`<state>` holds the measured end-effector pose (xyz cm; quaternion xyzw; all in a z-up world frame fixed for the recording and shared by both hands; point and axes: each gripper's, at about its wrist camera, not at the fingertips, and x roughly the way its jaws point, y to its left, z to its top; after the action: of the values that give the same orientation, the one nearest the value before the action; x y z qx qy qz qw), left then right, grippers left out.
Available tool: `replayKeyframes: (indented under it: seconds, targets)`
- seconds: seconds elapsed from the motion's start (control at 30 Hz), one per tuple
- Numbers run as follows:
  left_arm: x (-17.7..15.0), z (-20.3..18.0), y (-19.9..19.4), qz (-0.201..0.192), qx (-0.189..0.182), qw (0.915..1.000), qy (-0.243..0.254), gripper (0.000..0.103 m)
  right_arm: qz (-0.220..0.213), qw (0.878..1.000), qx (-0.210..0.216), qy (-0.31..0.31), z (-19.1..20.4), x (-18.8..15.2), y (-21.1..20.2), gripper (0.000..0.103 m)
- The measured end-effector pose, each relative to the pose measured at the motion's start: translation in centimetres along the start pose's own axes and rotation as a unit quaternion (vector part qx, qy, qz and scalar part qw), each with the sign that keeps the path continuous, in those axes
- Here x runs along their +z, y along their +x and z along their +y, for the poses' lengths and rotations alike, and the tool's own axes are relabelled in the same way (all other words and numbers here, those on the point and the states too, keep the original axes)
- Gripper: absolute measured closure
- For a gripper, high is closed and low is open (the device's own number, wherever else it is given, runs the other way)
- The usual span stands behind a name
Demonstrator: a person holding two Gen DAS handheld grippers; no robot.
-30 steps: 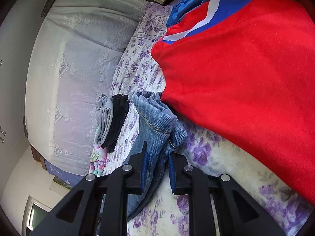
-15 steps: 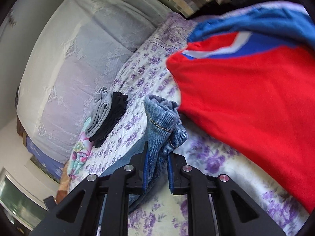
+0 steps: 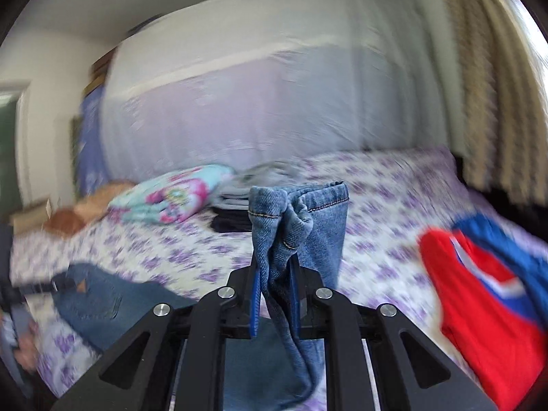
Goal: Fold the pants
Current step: 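Grasp the leg hems with the right tool and lift them, then fold the leg hems over onto the waistband with the right tool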
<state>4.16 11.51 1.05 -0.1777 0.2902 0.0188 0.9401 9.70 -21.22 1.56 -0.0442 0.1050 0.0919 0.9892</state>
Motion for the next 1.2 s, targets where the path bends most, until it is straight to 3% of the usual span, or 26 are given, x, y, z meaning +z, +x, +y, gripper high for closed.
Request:
replayKeyframes:
  seconds: [0.13, 0.27, 0.37, 0.5, 0.57, 0.63, 0.7, 0.77, 0.83, 0.87, 0.93, 1.0, 1.03, 1.1, 1.2]
  targets:
    - [0.6, 4.9, -2.2, -0.020, 0.042, 0.9977, -0.049, 0.004, 0.046, 0.986, 0.037, -0.156, 8.7, -2.2, 3.5, 0.089]
    - [-0.1, 8.1, -2.5, -0.012, 0.056, 0.9949, -0.083, 0.004, 0.120, 0.951, 0.048, -0.281, 14.0, -7.2, 5.9, 0.090]
    - [-0.7, 9.3, -2.1, -0.004, 0.056, 0.9938, -0.095, 0.004, 0.091, 0.947, 0.039, -0.305, 14.8, -6.7, 4.2, 0.090]
    - [-1.4, 9.8, -1.3, 0.005, 0.048, 0.9934, -0.104, 0.004, 0.083, 0.944, 0.029, -0.317, 15.4, -6.1, 3.8, 0.090]
    - [-1.7, 9.6, -0.9, 0.013, 0.048, 0.9935, -0.103, 0.004, 0.114, 0.931, 0.040, -0.343, 16.5, -7.7, 4.9, 0.090]
    - [-1.9, 9.5, -0.6, 0.019, 0.048, 0.9936, -0.100, 0.004, 0.143, 0.907, 0.035, -0.393, 17.5, -9.8, 5.3, 0.085]
    - [-2.1, 9.3, -0.4, 0.024, 0.047, 0.9938, -0.099, 0.004, 0.128, 0.897, 0.023, -0.423, 18.2, -10.3, 4.8, 0.082]
    - [-2.1, 9.1, -0.2, 0.029, 0.048, 0.9938, -0.096, 0.004, 0.138, 0.905, 0.058, -0.397, 17.5, -9.1, 3.8, 0.078]
    - [-2.1, 9.1, -0.1, 0.030, 0.050, 0.9938, -0.095, 0.004, 0.133, 0.927, 0.114, -0.332, 16.1, -6.6, 2.1, 0.054]
    - [-2.2, 9.1, 0.0, 0.031, 0.050, 0.9937, -0.096, 0.004, 0.124, 0.940, 0.133, -0.288, 15.1, -4.9, 1.4, 0.051]
    - [-2.3, 9.3, 0.2, 0.033, 0.050, 0.9931, -0.101, 0.004, 0.104, 0.964, 0.125, -0.210, 13.2, -1.7, 1.3, 0.042]
    - [-2.5, 9.4, 0.3, 0.033, 0.051, 0.9928, -0.104, 0.004, 0.102, 0.977, 0.085, -0.165, 11.7, 0.3, 3.1, 0.035]
    - [-2.6, 9.3, 0.3, 0.034, 0.052, 0.9927, -0.103, 0.004, 0.106, 0.982, 0.057, -0.148, 11.1, 0.9, 4.6, 0.035]
    - [-2.7, 9.3, 0.4, 0.035, 0.054, 0.9928, -0.102, 0.004, 0.138, 0.982, 0.043, -0.123, 10.8, 0.6, 7.5, 0.035]
    - [-2.6, 9.4, 0.1, 0.033, 0.049, 0.9929, -0.103, 0.004, 0.228, 0.965, 0.046, -0.123, 11.6, -3.2, 11.8, 0.035]
